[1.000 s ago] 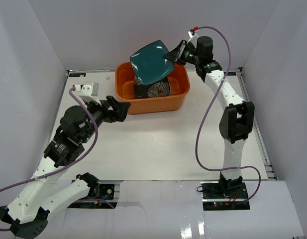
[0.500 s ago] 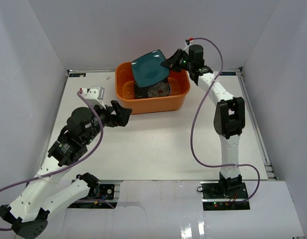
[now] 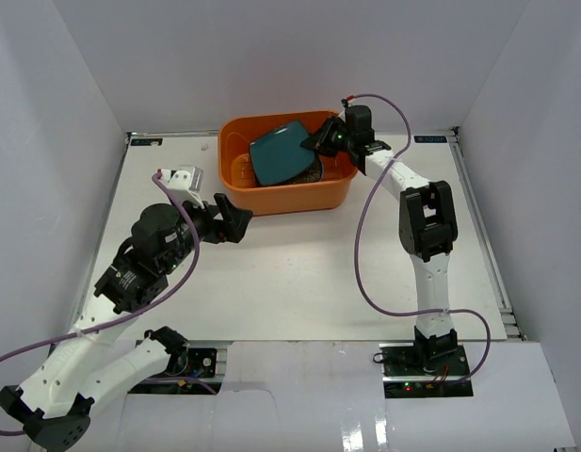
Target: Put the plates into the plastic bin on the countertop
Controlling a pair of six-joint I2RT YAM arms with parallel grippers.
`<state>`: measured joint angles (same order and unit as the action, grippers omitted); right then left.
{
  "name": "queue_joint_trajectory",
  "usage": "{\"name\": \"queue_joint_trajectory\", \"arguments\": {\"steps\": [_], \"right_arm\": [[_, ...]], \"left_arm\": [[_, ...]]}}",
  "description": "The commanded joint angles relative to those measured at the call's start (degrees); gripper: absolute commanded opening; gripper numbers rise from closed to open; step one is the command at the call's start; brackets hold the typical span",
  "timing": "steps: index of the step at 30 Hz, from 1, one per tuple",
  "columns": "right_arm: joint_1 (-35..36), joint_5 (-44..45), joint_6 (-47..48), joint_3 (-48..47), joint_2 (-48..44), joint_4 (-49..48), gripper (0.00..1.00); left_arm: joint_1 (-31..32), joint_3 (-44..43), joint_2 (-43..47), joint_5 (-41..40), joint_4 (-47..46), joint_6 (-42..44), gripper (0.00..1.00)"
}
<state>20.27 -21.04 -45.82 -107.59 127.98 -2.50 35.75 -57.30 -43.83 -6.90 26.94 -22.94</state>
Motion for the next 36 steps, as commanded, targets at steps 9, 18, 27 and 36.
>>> {"name": "queue_joint_trajectory", "arguments": {"steps": [9,18,27,36], "right_arm": [[-0.23,1.52,-0.41,3.61,-3.70,-9.10,0.25],[-0.23,9.78,8.81,3.36,-6.87,0.73,0.82],[-0.15,19.88,25.14,-5.52,-5.99,13.04,0.94],[3.18,16.74,33.07,-2.03,-20.03,13.58,0.90]], "left_arm": [[0.11,1.49,0.77,0.74,-0.13,0.53,0.98],[0.11,0.52,1.56,1.80,1.01,0.88,0.98],[0.20,-1.50,1.56,-0.92,4.52,3.68,0.98],[0.11,-6.85,0.07,-6.55,7.42,7.21,0.98]]}}
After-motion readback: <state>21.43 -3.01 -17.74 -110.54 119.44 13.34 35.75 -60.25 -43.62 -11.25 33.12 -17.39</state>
